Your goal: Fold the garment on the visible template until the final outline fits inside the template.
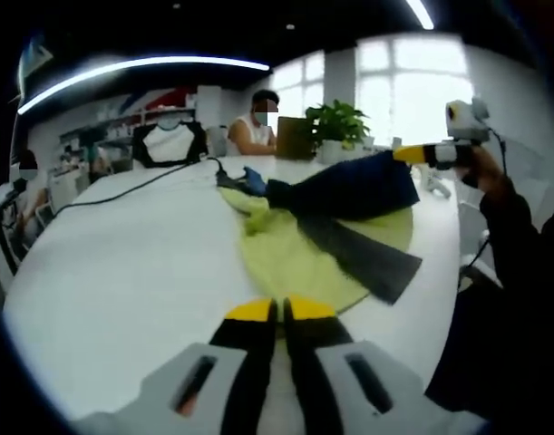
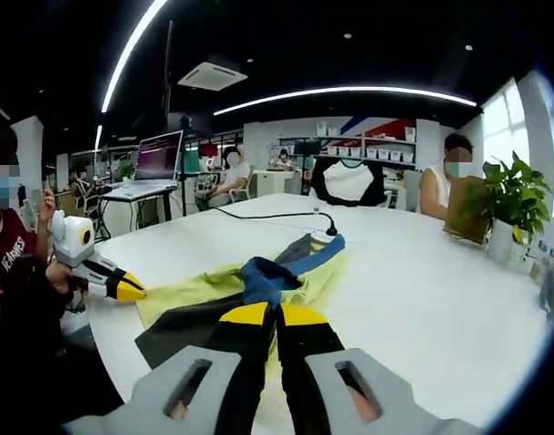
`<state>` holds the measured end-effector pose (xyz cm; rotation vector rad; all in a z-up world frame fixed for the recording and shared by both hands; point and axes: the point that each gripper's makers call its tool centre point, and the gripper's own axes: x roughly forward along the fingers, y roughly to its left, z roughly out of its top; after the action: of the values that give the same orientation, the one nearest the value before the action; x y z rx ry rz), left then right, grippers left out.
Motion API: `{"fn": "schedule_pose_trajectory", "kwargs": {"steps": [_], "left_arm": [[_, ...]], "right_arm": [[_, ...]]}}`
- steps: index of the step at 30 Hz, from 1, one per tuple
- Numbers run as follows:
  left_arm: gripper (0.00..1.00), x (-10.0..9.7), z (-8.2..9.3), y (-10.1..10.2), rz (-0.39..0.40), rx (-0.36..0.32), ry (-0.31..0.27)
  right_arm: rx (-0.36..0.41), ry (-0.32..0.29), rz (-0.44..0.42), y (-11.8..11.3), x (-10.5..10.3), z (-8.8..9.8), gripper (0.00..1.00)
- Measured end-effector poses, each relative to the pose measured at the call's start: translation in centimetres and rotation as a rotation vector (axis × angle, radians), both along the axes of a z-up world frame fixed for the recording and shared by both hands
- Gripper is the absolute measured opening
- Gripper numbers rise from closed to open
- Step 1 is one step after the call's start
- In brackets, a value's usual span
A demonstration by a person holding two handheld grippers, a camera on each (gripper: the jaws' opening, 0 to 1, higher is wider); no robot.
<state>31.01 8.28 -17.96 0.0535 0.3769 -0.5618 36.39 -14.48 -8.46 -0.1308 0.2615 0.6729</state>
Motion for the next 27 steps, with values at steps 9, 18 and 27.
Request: {"fn": "schedule_pose_trajectory", "kwargs": {"steps": [9, 18, 27], "left_arm": [[0.05, -0.1, 0.0, 0.0, -0.001, 0.001, 0.003], [0.05, -0.1, 0.1, 0.1, 0.000, -0.002, 0.003], [0.05, -0.2, 0.0, 0.1, 0.001, 0.000, 0.004]], "right_arm": [[0.006, -0.006, -0.054, -2.2, 0.4, 0.3, 0.00], [0.037, 0.010, -0.121, -4.8, 0.2, -0.5, 0.00], [0.019, 0.018, -0.160, -6.5, 0.7, -1.0, 0.00]]}}
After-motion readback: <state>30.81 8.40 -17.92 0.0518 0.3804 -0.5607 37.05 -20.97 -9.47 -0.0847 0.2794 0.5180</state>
